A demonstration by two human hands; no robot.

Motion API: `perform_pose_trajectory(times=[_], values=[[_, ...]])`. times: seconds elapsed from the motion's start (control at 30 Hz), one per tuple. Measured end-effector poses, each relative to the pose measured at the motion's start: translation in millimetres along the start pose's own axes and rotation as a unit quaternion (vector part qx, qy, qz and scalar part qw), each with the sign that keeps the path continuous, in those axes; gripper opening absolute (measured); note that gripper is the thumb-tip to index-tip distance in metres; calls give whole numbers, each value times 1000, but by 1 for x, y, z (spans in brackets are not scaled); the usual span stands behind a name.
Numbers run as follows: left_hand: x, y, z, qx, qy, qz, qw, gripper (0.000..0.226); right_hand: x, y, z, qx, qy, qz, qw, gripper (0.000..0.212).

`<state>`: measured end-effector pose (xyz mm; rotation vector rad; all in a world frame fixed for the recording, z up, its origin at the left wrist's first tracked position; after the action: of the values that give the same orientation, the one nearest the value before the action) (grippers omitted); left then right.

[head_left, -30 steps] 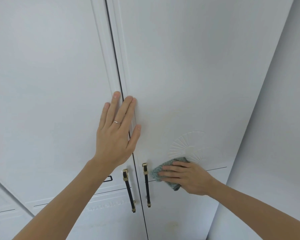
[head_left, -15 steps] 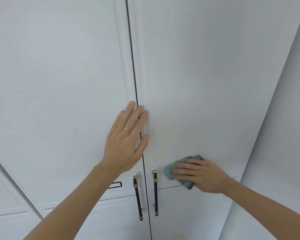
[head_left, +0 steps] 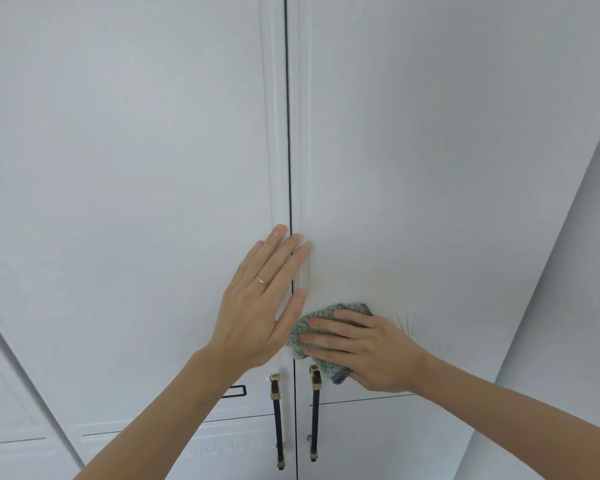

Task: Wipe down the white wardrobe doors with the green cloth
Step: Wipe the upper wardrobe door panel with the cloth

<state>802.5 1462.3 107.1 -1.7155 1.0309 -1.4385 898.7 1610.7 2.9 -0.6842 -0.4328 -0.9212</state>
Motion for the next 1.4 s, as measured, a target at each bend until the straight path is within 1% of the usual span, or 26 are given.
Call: perform_pose_trajectory(times=[0.07,0.13,0.23,0.37,0.5,0.63,0.73,0.9,1.0,1.13,1.23,1.4], values=[[0,-1,0,-1,-11,4,1000,50,5,-1,3,16,11,3,1000,62],[1,-3,0,-4,-28,10,1000,50,14,-6,10,13,14,16,1000,60],[6,-15,-4,-18,-61,22,998,50,34,-21,34,-35,4,50,998,61],[24,-52,-13,-32,-83,54,995,49,70,-45,78,-102,-5,108,989,66],[49,-101,-24,-40,-110,76,990,50,112,-71,125,-159,-8,171,972,58],[76,-151,-35,-56,-140,96,984,51,152,-99,171,-216,-10,218,952,53],[98,-193,-45,-67,-161,119,978,53,184,-123,209,-250,-7,240,938,54],[134,-260,-65,-67,-202,131,968,58,240,-162,273,-312,-3,287,906,57],[155,-296,-75,-79,-231,132,961,58,275,-188,314,-352,-9,304,885,59],[179,-339,-89,-75,-261,121,955,61,321,-218,366,-407,-13,312,858,55],[201,-374,-98,-63,-272,110,954,64,354,-238,402,-434,-27,310,846,52],[226,-425,-101,-45,-280,72,956,63,400,-265,450,-457,-50,307,833,54]])
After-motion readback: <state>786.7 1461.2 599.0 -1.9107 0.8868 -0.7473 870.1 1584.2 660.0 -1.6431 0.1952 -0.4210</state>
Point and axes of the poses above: each hand's wrist, its own y-axis away from the middle knuckle, its own x-axis out of the back of the hand, z = x × y, the point moved 6 cm from there along -y, towards the middle knuckle, and after that the axes turned 6 degrees about -x, right-handed, at the moved point
